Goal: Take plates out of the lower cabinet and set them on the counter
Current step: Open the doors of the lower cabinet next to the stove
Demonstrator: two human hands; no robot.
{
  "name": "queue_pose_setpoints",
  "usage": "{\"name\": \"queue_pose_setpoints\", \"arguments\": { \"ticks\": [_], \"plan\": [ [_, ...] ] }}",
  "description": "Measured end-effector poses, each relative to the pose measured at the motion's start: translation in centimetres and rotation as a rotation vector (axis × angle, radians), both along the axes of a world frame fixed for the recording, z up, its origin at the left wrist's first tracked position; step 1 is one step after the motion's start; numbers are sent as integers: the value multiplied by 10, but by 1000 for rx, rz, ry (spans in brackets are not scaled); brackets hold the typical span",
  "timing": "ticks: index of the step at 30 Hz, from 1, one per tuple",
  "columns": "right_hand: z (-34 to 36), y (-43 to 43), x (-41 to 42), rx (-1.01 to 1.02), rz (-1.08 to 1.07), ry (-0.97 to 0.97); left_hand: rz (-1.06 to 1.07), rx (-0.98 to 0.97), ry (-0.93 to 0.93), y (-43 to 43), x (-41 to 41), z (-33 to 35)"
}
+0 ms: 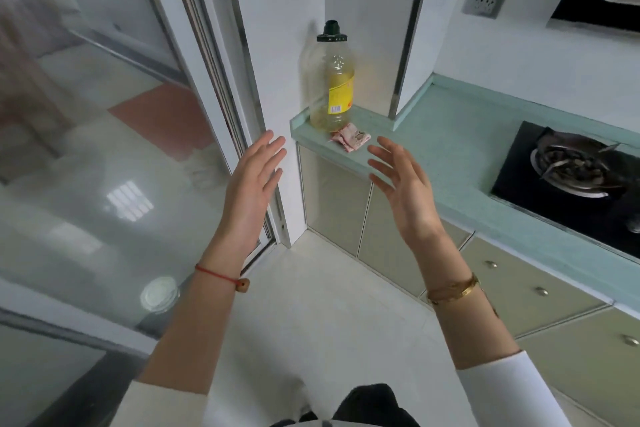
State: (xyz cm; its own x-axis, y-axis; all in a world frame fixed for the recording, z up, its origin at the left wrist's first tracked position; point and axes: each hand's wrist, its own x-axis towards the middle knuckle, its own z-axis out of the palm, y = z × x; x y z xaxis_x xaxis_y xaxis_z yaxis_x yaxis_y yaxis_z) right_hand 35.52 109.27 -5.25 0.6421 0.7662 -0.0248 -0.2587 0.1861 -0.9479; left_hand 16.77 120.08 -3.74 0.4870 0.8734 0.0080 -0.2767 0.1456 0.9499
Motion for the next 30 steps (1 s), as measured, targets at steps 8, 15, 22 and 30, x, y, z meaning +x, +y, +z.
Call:
{"name": "queue_pose_setpoints", "arguments": {
  "ticks": [8,15,22,30],
  "plan": [
    [-6,60,30,-23,-157,1,-136,-45,28,91,42,-4],
    [-11,95,72,-31,-245,4,-220,-54,37,139,95,-12],
    [-18,124,102,-92,-283,0,-303,-94,48,178,145,-24],
    [-43,156,107,-187,-377,-32,-416,-152,151,221,177,-58]
  ]
}}
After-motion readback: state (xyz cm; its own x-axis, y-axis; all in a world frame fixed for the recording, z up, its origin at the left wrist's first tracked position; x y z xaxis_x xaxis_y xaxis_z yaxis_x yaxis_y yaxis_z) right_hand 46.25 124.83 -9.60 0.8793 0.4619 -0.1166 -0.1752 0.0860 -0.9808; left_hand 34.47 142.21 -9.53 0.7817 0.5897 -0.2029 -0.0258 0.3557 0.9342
